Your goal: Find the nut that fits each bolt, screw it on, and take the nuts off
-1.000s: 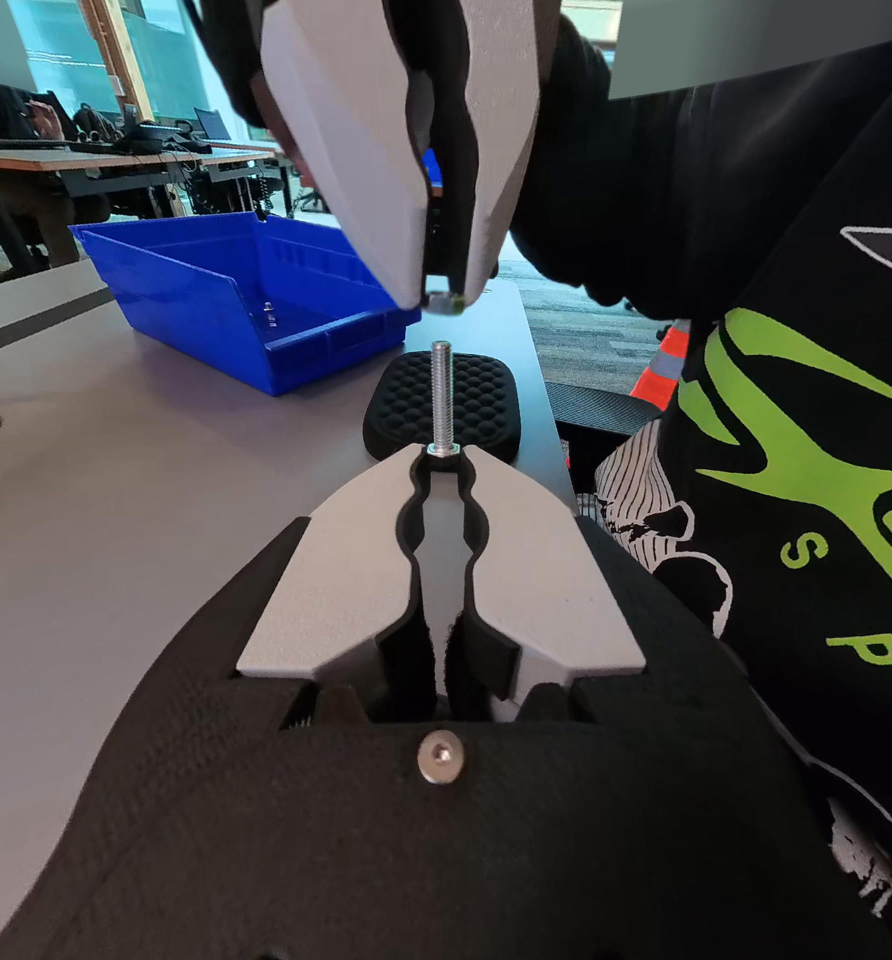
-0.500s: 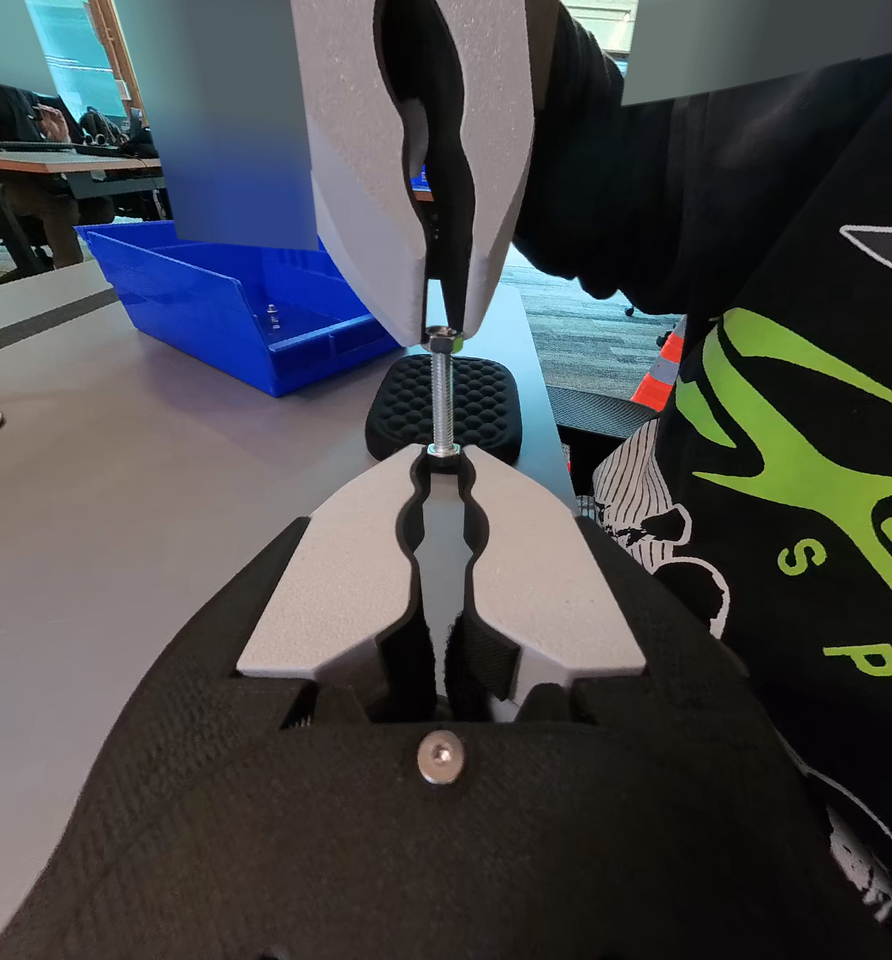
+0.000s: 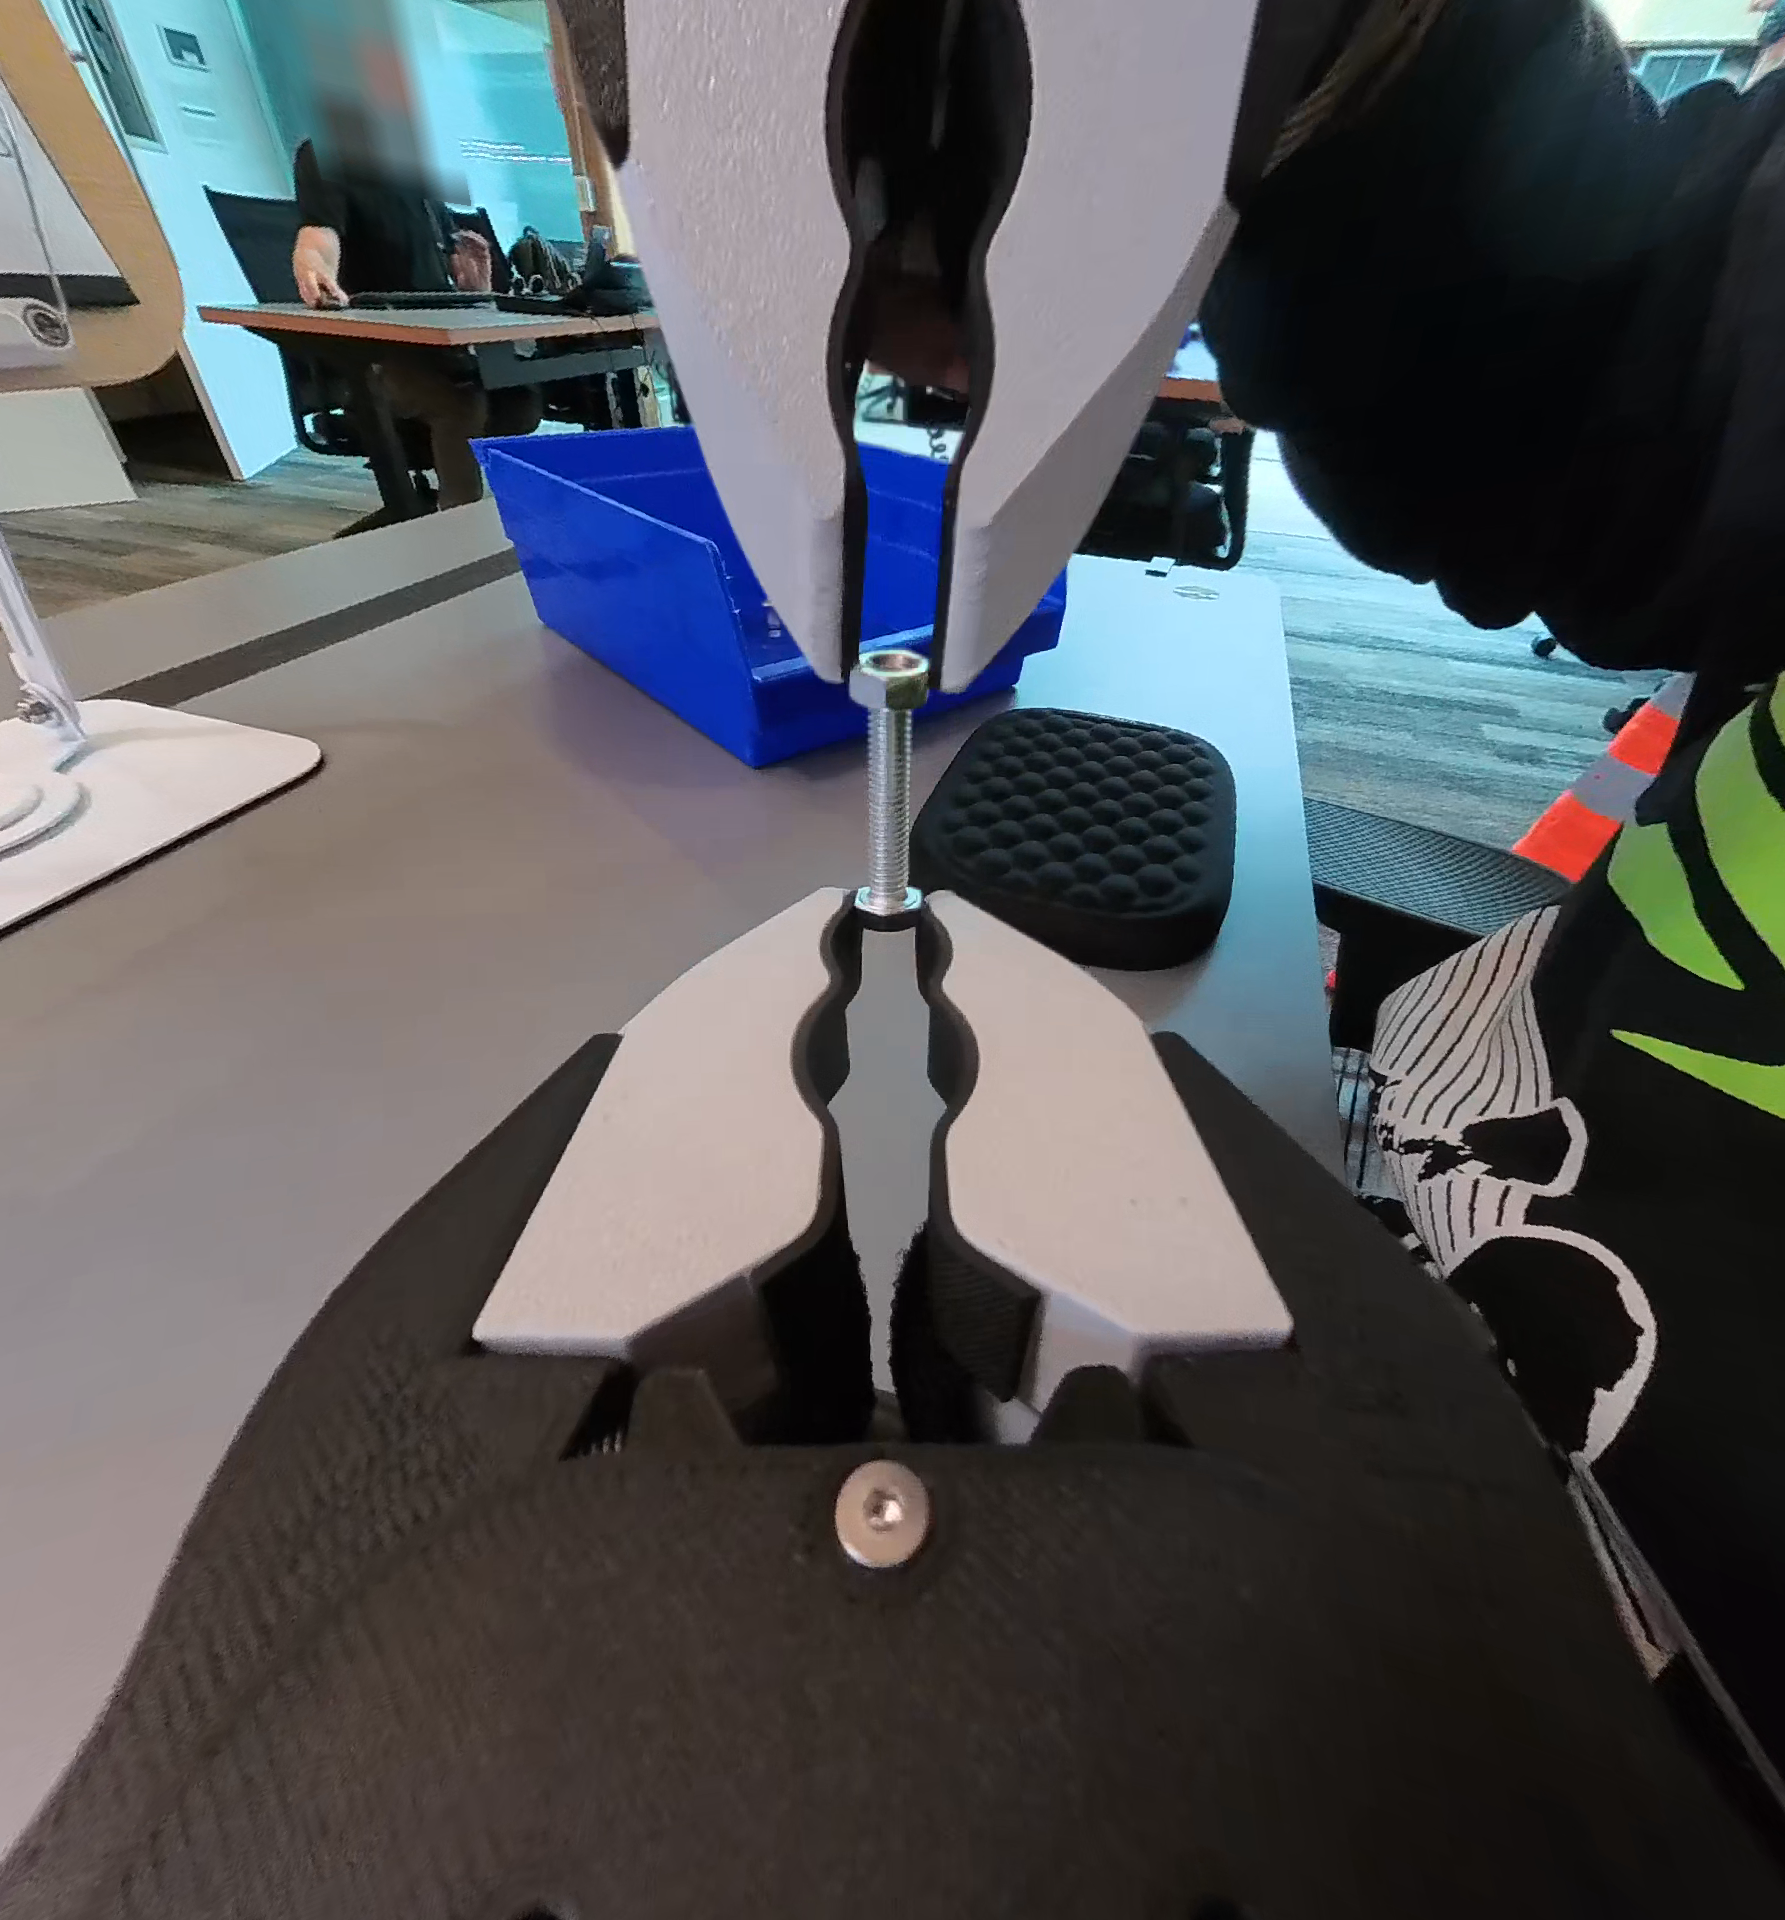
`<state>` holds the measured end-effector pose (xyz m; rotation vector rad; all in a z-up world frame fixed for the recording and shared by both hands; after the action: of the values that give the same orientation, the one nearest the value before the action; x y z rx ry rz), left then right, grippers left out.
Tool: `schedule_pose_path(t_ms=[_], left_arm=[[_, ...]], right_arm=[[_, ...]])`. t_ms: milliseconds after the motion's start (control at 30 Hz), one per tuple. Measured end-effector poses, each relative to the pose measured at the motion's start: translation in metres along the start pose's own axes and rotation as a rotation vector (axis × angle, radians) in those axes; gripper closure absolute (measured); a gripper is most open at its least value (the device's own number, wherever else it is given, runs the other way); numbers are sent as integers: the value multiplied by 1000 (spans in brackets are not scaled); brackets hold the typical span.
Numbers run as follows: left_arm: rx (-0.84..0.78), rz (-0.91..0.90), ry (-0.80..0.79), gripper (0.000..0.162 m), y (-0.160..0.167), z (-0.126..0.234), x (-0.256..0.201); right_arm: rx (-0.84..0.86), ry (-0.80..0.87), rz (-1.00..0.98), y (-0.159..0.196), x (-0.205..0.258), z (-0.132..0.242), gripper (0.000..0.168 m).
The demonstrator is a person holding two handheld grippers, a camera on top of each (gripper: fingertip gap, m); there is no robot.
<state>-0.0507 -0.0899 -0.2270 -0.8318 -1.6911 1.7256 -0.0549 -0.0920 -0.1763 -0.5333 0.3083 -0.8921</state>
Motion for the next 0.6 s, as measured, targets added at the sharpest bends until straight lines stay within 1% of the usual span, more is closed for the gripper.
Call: schedule_pose_path(t_ms=[200,367,433,500,600], left_arm=[[-4,4,15,152,0,0,-1],[-11,13,20,152,-1,1,-1],[-14,13,18,152,-1,1,-1],[-22,16,8,152,-2,2,1],[-38,25,-4,152,-4,3,3]], right_arm=[[2,4,15,-1,1,0,158],[-20,16,5,-2,-1,3,151],[-41,34,-12,-1,-3,4,146],[-114,59,-40,-3,-4,4,135],[-317,86,-97,-7,-6,2,120]])
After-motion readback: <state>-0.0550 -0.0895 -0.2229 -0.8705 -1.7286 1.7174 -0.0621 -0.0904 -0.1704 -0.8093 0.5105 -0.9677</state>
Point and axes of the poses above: each gripper's, where its closed fingertips meet, z back along the fingers, y out of its underside, x = y × z across the jaws, the point moved 1 cm from there along z, back along the fingers, and after that the axes turned 7 degrees about -x, right-handed, at the moved point
